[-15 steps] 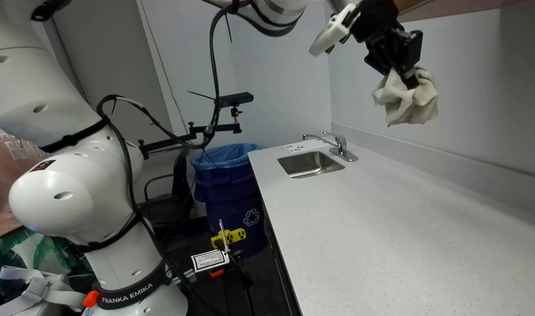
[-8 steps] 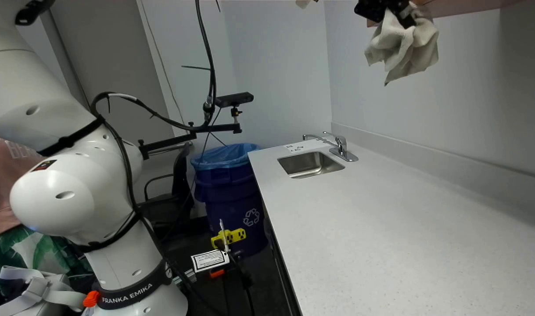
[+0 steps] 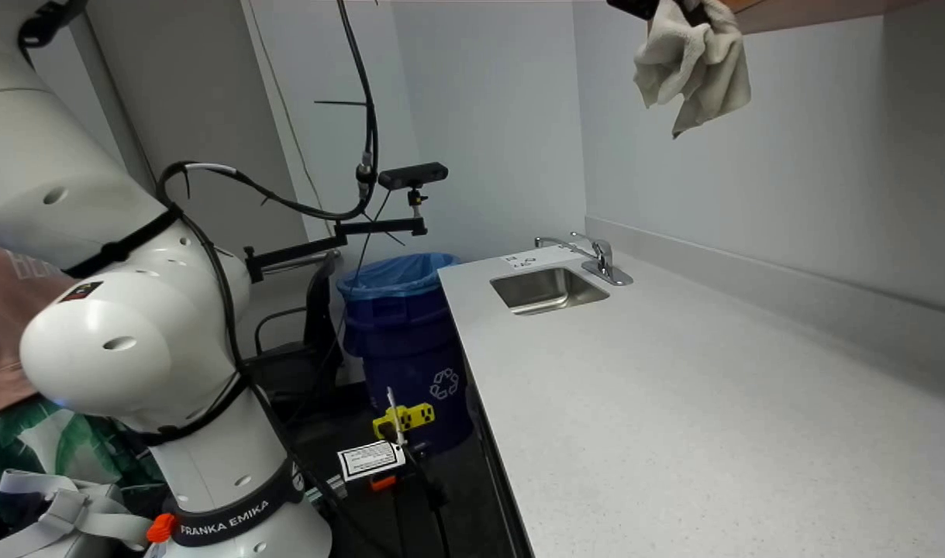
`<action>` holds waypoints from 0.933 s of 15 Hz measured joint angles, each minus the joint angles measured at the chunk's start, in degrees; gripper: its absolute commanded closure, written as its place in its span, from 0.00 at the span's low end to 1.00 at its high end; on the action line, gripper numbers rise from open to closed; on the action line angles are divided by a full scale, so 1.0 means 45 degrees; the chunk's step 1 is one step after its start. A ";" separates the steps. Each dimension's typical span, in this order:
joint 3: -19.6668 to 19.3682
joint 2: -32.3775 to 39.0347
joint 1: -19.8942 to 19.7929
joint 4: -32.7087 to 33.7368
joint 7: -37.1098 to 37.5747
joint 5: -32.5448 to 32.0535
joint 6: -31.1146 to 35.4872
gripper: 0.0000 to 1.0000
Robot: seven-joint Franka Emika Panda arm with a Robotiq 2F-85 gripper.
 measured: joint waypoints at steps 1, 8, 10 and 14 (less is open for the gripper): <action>0.0002 -0.0003 0.0000 -0.0010 0.0047 0.0000 0.0060 0.98; -0.0007 -0.0265 -0.0004 -0.0534 0.0515 0.0036 0.0824 0.98; -0.0034 -0.0266 0.0096 -0.0457 0.0282 0.0182 0.0643 0.98; -0.0100 -0.0267 0.0434 0.0281 -0.0830 0.0497 -0.0826 0.98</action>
